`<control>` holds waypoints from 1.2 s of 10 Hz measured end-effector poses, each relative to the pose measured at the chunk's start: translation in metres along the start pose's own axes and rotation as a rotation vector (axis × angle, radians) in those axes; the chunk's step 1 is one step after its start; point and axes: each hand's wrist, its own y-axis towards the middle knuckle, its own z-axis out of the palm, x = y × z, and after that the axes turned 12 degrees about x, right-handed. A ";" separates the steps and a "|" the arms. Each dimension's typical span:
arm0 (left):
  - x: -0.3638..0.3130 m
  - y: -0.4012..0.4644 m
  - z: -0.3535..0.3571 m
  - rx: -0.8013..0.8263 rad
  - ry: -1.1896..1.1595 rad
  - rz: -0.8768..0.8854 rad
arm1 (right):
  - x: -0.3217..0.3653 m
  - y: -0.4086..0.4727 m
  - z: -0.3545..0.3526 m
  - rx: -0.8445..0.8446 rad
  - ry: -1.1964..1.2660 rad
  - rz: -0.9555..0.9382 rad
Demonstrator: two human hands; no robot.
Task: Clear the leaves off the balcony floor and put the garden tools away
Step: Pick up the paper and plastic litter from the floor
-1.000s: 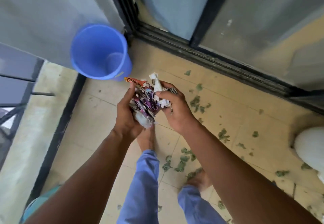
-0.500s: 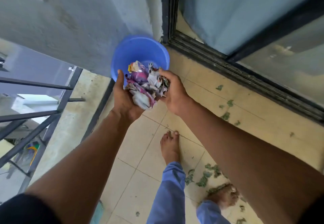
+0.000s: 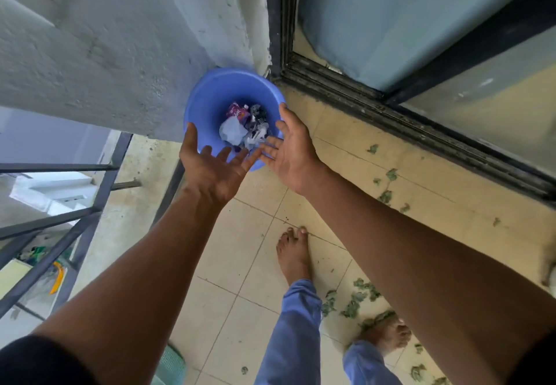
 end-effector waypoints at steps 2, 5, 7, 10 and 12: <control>0.033 -0.023 0.002 -0.114 0.256 -0.077 | -0.015 -0.011 -0.020 -0.062 -0.029 0.009; 0.118 -0.051 -0.010 -0.110 0.704 -0.292 | -0.066 -0.086 -0.093 -0.375 -0.140 0.051; 0.192 -0.087 -0.017 -0.081 0.967 -0.419 | -0.108 -0.147 -0.156 -0.462 -0.041 -0.006; 0.343 -0.155 -0.045 0.042 1.248 -0.622 | -0.191 -0.274 -0.258 -0.634 0.088 -0.147; 0.459 -0.218 -0.070 0.199 1.565 -0.710 | -0.288 -0.354 -0.337 -0.849 0.241 -0.117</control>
